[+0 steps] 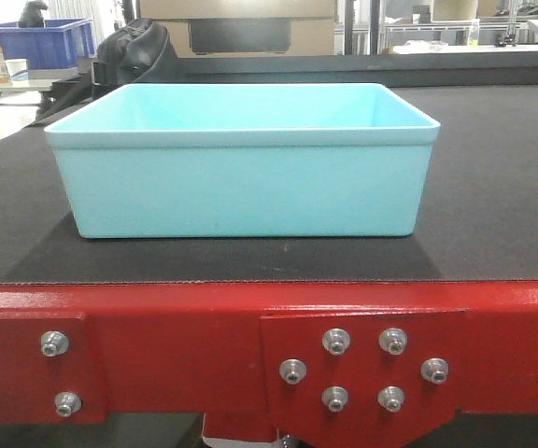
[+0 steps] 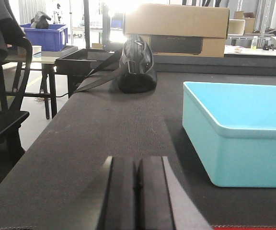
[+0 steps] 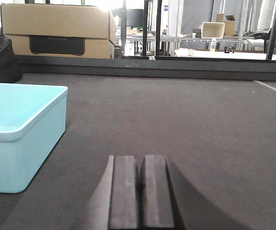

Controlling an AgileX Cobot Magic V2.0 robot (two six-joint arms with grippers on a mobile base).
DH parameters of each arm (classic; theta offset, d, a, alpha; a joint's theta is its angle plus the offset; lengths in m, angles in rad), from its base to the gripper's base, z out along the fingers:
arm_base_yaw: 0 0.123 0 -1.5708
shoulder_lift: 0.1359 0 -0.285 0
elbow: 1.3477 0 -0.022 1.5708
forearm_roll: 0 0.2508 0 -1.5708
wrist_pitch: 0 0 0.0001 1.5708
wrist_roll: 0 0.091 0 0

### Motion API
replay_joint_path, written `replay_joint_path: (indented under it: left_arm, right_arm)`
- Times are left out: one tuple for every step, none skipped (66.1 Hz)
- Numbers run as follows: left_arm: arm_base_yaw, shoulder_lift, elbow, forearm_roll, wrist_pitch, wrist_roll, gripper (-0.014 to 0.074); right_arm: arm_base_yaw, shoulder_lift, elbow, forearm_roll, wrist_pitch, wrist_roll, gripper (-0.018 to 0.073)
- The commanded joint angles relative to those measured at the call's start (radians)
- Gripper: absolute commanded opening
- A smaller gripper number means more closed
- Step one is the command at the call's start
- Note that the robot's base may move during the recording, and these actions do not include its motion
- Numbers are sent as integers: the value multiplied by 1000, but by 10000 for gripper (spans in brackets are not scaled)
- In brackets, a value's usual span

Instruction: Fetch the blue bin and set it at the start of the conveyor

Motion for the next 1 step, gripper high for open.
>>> replay_joint_path:
  left_arm:
    - [-5, -5, -1, 2, -20, 5, -111]
  right_arm:
    - [-4, -2, 0, -6, -17, -3, -165]
